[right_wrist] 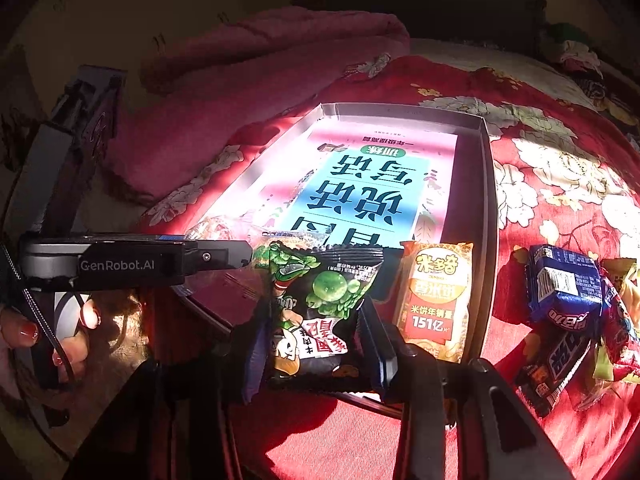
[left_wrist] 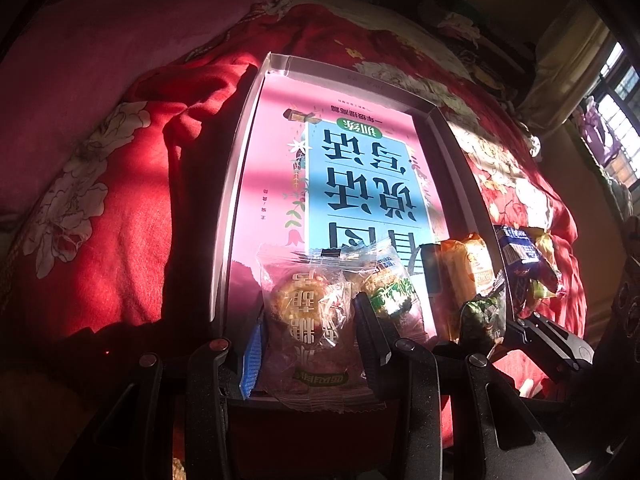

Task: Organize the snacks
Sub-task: 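Lower both snacks into the tray and open both grippers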

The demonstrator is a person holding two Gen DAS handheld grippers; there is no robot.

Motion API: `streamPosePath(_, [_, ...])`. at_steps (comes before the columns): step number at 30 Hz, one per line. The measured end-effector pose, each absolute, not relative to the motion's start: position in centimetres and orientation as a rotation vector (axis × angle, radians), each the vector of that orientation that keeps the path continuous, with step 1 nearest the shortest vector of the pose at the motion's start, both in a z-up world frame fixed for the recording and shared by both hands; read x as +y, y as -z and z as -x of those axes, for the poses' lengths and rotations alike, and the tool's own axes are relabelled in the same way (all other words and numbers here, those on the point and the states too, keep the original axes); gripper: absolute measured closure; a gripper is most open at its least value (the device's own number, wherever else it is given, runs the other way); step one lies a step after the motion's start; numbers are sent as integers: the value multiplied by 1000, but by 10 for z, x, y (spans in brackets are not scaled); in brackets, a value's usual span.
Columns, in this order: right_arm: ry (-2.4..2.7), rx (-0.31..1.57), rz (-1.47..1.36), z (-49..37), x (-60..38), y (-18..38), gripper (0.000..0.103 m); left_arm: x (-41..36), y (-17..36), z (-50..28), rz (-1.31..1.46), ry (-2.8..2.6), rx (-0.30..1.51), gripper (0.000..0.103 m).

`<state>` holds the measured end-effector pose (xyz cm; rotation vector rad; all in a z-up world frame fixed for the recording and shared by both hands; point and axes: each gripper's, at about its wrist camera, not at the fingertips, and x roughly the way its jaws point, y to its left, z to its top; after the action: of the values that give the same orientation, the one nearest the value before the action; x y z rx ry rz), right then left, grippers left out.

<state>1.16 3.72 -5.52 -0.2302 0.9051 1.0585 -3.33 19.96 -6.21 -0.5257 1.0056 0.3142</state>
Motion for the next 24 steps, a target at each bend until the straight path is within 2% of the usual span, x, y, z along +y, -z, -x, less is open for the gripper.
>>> streamPosePath(15, [-1052,902,206,-13,30,49,58,201,59,33,518,-319,987,59])
streamPosePath(24, [-1048,893,206,-12,25,46,58,199,53,34,501,-319,957,52])
